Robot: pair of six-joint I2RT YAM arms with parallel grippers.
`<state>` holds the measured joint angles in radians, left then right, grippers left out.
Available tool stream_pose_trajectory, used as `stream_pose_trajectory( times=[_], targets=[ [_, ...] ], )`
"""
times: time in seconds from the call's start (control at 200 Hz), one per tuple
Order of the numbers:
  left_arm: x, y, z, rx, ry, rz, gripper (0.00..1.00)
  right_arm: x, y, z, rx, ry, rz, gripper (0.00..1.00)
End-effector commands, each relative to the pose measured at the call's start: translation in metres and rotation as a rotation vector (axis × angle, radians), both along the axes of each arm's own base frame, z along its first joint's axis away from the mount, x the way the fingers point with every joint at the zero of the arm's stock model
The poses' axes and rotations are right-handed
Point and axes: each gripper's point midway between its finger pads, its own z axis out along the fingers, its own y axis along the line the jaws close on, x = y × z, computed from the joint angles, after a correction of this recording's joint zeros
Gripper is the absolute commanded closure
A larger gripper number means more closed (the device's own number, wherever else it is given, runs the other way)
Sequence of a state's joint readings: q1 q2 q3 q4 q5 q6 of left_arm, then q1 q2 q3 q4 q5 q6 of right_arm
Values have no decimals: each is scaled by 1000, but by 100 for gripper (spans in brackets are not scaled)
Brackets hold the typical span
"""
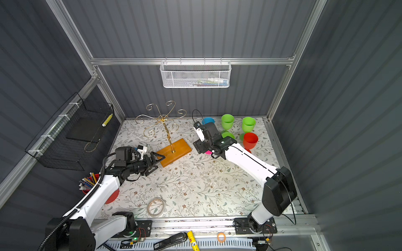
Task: Take the wine glass off the wine glass rack
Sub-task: Place the wine glass at the top-center of the table, then reset both arms
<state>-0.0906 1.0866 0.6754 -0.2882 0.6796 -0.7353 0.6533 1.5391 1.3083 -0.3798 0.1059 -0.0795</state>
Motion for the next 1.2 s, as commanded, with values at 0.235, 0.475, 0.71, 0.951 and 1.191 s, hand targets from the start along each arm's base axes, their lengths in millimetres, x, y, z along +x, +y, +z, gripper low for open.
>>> stream_pose_trajectory(
  times=[0.235, 0.475, 0.71, 0.951, 1.191],
  targets=[
    [3, 16, 28, 153, -109, 18, 0, -25, -45, 53, 119, -172, -130, 4],
    [5, 44, 59, 334, -245, 99, 0, -41, -109, 63, 159, -295, -310, 1],
    [21, 80, 83, 536, -366, 227, 0, -44, -184, 37, 249, -401, -526, 1],
    [51, 108, 63, 605, -376, 410, 0, -42, -234, -6, 253, -471, -660, 1],
    [66, 138, 48, 798, -425, 495, 0, -47, -274, -34, 289, -570, -744, 1]
  ],
)
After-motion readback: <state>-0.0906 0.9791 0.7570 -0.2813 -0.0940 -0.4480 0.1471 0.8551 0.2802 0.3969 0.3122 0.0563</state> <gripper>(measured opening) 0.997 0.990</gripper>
